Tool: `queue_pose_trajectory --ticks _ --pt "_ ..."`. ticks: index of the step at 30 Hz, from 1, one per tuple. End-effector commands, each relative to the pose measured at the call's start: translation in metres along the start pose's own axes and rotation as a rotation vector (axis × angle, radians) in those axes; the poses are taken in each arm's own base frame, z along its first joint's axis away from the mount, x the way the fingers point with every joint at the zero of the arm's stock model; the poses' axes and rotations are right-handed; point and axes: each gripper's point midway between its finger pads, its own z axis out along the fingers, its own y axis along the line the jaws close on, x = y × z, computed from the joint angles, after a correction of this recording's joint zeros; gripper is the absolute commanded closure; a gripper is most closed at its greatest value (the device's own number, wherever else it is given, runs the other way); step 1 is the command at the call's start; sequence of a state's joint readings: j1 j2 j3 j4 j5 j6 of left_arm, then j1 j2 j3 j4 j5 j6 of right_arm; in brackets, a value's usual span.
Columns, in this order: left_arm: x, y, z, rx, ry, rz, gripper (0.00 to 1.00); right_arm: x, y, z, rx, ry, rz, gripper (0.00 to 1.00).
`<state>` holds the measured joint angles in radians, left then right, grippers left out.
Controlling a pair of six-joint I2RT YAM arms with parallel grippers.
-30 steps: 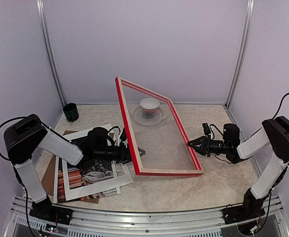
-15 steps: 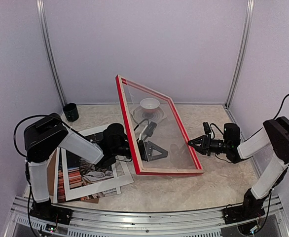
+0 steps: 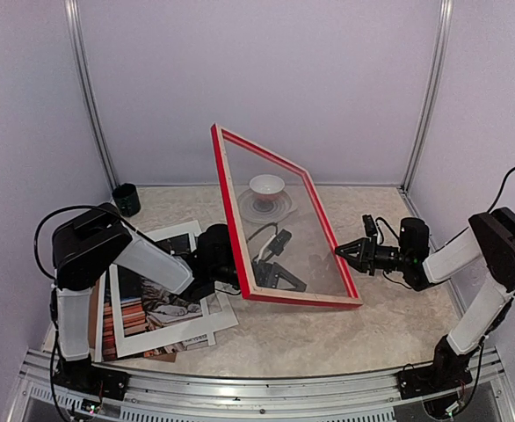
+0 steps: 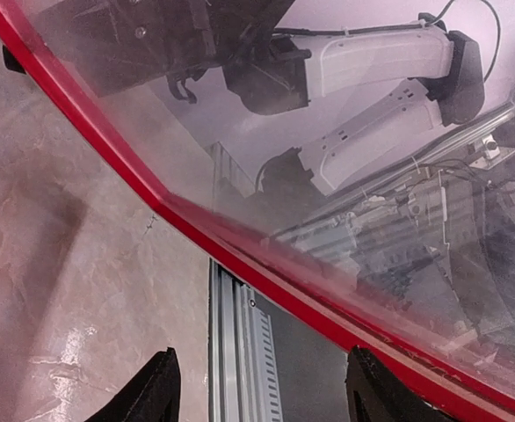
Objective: Put the photo into the frame
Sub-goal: Place the object at the center of the board.
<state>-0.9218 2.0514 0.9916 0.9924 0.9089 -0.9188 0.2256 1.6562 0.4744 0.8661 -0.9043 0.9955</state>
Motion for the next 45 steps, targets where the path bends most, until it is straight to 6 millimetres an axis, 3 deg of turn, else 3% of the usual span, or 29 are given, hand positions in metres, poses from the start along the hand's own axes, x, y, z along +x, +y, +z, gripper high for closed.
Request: queue_pose_trajectory --ticks 1,9,23,29,33,45 --pt "0.003 0.014 0.012 -0.036 0.031 0.006 0.36 -0.016 0.033 -0.001 -0.081 -0.028 -0.107 0.94" --pt "0.001 0.028 0.025 -0.035 0.027 -0.026 0.36 -0.003 0.018 0.003 -0.061 -0.014 -0.057 0.92" --pt "-0.006 0.031 0.03 -0.039 0.02 -0.025 0.36 0.015 -0.013 0.007 -0.048 0.015 0.048 0.79" --pt "-0.007 0.044 0.025 -0.077 -0.003 -0.052 0.36 0.023 -0.024 0.007 -0.03 0.024 0.072 0.78" --pt "-0.005 0.053 0.021 -0.095 -0.021 -0.082 0.36 0.026 -0.025 0.007 -0.036 0.031 0.08 0.7" --pt "-0.002 0.059 0.01 -0.123 -0.039 -0.1 0.36 0.027 -0.038 0.005 -0.003 0.033 0.077 0.66"
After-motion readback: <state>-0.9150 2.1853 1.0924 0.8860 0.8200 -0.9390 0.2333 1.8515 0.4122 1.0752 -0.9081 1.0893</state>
